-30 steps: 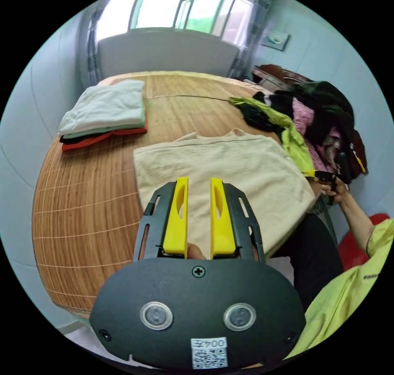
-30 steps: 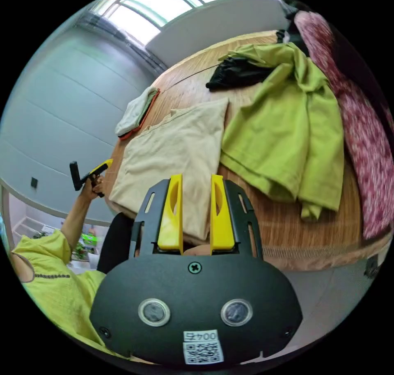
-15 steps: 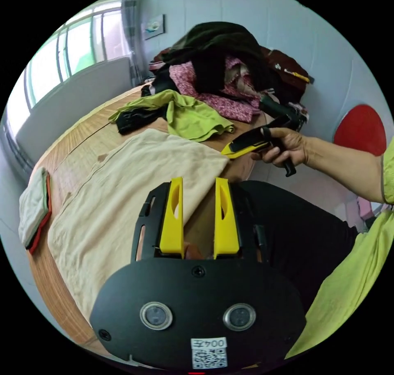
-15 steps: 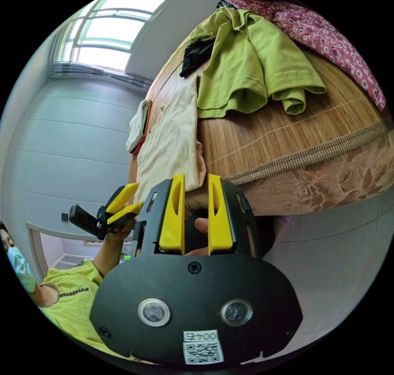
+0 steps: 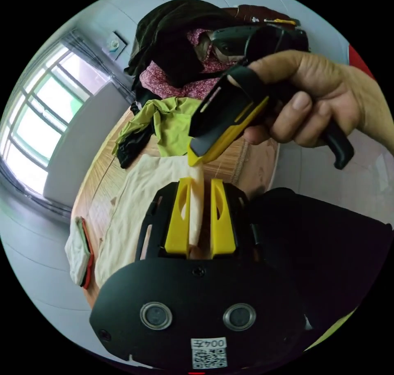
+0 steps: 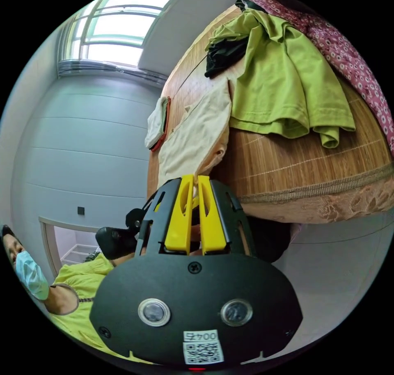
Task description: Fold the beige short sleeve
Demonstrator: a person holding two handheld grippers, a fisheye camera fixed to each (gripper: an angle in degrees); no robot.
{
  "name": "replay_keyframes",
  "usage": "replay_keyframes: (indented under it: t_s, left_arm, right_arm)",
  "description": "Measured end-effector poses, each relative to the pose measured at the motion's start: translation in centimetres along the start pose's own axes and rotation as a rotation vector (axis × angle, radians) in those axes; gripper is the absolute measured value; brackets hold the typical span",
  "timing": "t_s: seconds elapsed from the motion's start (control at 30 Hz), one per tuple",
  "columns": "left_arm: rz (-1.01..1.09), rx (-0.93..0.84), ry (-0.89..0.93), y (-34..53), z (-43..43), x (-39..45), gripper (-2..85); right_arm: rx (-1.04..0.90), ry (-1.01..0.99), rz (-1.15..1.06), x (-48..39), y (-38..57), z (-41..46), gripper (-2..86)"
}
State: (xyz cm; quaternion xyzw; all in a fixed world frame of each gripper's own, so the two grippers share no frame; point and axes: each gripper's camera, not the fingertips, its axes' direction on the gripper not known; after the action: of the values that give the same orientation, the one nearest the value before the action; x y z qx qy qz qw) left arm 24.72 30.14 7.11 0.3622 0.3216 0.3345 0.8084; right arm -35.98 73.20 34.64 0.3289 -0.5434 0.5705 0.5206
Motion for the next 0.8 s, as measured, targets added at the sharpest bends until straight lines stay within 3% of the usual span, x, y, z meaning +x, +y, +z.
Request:
replay_keyframes:
  t_s: [0.13,0.33,0.47,0.8]
  left_arm:
    - [-0.147,0.032,0.017,0.3,-1.1,-1.8,1.7]
    - [-0.319,0.128,0.063,2.7,-4.4,-5.3,1.0]
    - [-0.382,0.157,0.092,4.1,-5.3,-7.0,0.9]
    - [-0.458,0.197,0.150,6.7,-5.8,-10.0,1.0]
  right_arm:
    - [0.043,-0.026,-0.046,2.2,-0.4,-1.4,5.8]
    - [0.048,-0.262,0.110,10.5,-4.1,0.1,15.1]
    - [0.049,-0.369,0.188,14.1,-8.7,3.3,17.0]
    - [-0.062,-0.213,0.252,18.4,-17.0,12.3,15.5]
